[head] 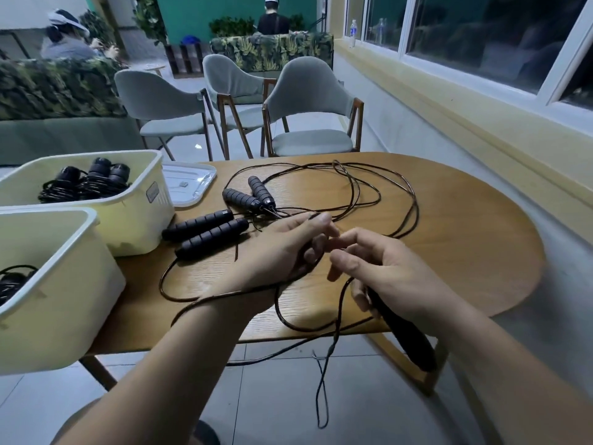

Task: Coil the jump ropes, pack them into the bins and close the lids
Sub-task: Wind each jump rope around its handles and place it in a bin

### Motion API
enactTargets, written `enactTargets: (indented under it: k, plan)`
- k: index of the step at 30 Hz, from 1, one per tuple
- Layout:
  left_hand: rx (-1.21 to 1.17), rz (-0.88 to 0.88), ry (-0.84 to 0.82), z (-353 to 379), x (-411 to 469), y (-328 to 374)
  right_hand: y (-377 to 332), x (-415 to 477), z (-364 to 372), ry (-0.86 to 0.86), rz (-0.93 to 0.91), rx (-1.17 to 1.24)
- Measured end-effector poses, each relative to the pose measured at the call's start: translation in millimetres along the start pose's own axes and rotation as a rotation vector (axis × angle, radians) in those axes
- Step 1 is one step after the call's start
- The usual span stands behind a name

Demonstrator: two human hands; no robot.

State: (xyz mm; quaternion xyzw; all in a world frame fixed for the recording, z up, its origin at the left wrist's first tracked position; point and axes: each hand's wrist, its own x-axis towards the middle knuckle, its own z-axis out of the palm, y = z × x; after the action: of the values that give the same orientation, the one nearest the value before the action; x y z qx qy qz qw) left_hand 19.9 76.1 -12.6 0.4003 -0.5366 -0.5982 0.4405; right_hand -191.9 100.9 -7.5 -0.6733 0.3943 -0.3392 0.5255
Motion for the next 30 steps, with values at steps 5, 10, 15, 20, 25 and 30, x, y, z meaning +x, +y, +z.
enactTargets:
  k: [5, 10, 15, 20, 25, 30]
  plan:
    - [0.012, 0.035, 0.027, 17.1, -3.2, -8.7, 8.8, 3.5, 7.5, 0.07, 0.102, 0.016]
    - [0.075, 0.062, 0.019, 33.9, -6.8, -16.4, 14.4, 6.0, 6.8, 0.165, 0.112, 0.13]
    - [-0.02, -0.048, -0.001, 37.2, -12.9, -20.9, 11.9, -4.3, -10.1, 0.138, 0.12, -0.022]
    - [0.008, -0.174, -0.056, 26.8, -44.7, -27.9, 12.3, -24.6, -36.0, -0.13, 0.22, -0.206]
    - [0.178, -0.146, 0.089, 4.6, -73.3, -35.1, 13.6, -41.6, -48.4, -0.292, 0.26, -0.326]
    - [0.113, -0.15, 0.054, -25.2, -113.8, -37.4, 12.3, -45.9, -48.9, -0.294, 0.281, -0.386]
